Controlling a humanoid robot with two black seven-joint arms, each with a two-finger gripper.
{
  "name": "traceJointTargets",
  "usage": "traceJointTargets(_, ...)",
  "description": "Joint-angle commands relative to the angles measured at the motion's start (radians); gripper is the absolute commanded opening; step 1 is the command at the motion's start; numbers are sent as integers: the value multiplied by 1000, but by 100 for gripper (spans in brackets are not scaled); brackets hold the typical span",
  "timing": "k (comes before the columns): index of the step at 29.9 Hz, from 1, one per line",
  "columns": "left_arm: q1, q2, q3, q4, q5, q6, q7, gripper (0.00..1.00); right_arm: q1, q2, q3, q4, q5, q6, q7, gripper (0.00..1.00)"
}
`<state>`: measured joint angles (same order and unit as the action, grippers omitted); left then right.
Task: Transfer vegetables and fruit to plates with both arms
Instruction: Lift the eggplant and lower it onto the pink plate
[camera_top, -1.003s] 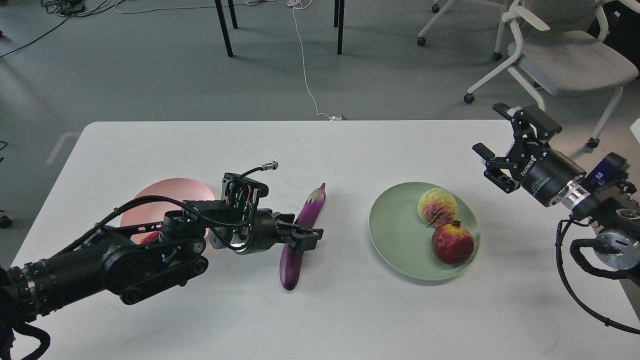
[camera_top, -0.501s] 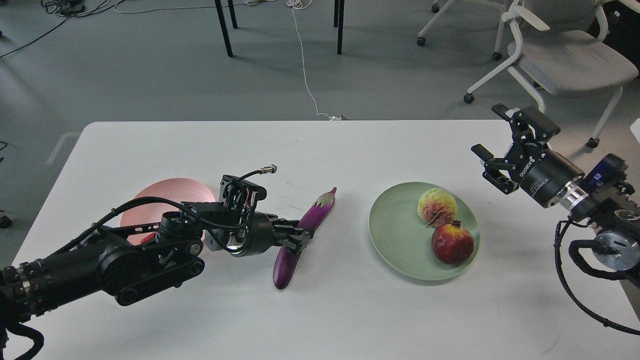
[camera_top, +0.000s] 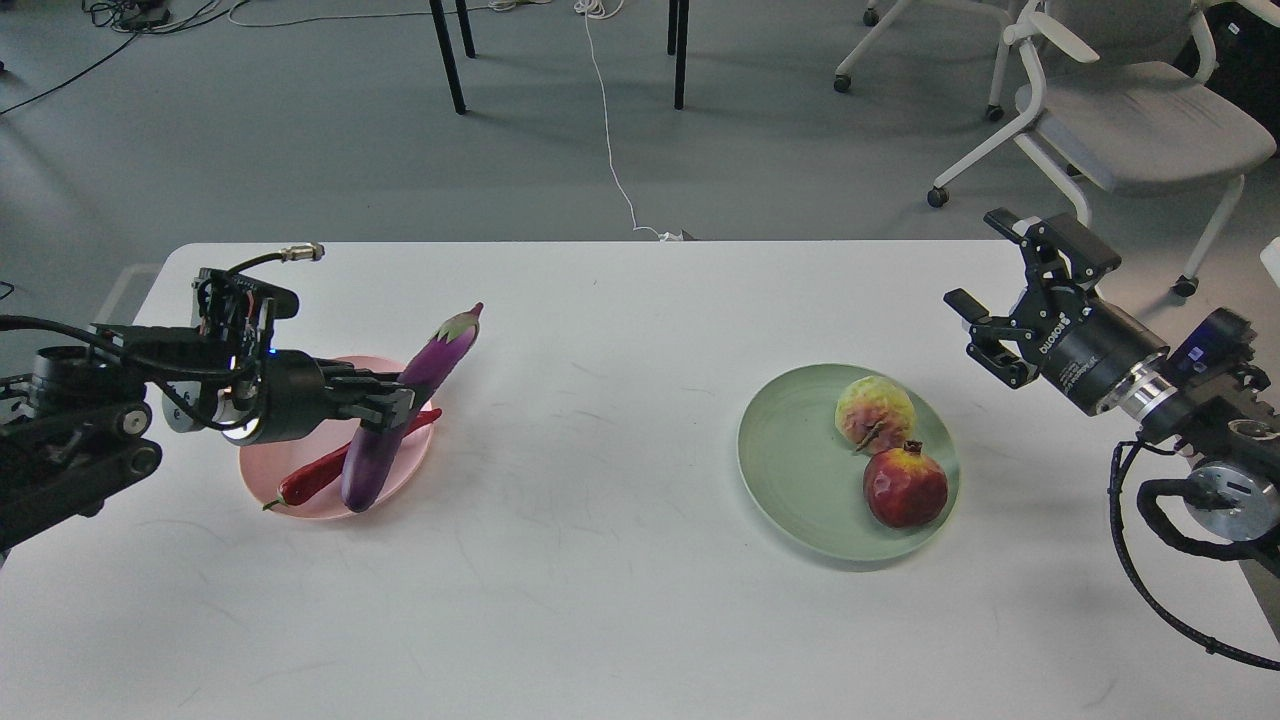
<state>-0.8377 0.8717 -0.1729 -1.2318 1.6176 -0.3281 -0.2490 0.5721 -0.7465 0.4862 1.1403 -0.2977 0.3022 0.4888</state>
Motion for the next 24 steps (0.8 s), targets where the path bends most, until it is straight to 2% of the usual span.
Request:
traceJointTargets(1,40,33,-2,75,-2,11,-42,11,0,1,0,1,0,0,0,97)
traceJointTargets(4,48,38,-2,104,-1,12,-58,13,0,1,0,1,0,0,0,97)
traceJointTargets(8,51,41,-2,109,-1,12,-67,31,0,1,0,1,0,0,0,97)
traceJointTargets(9,51,40,-2,109,-1,12,-67,40,0,1,0,1,0,0,0,97)
traceJointTargets(10,51,40,-3,109,1,14,-67,54,0,1,0,1,0,0,0,97)
traceJointTargets(12,51,40,-4,109,2,21,-69,96,0,1,0,1,0,0,0,97)
traceJointTargets(16,49,44,-7,109,1,23,-75,98,0,1,2,1,0,0,0,97)
traceJointTargets(20,43,75,-28,98,1,24,-105,98,3,1,9,4,2,0,0,97)
traceJointTargets(24,42,89,-163,35,-25,32,-107,98,2,-7,38,2,2,2,0,99)
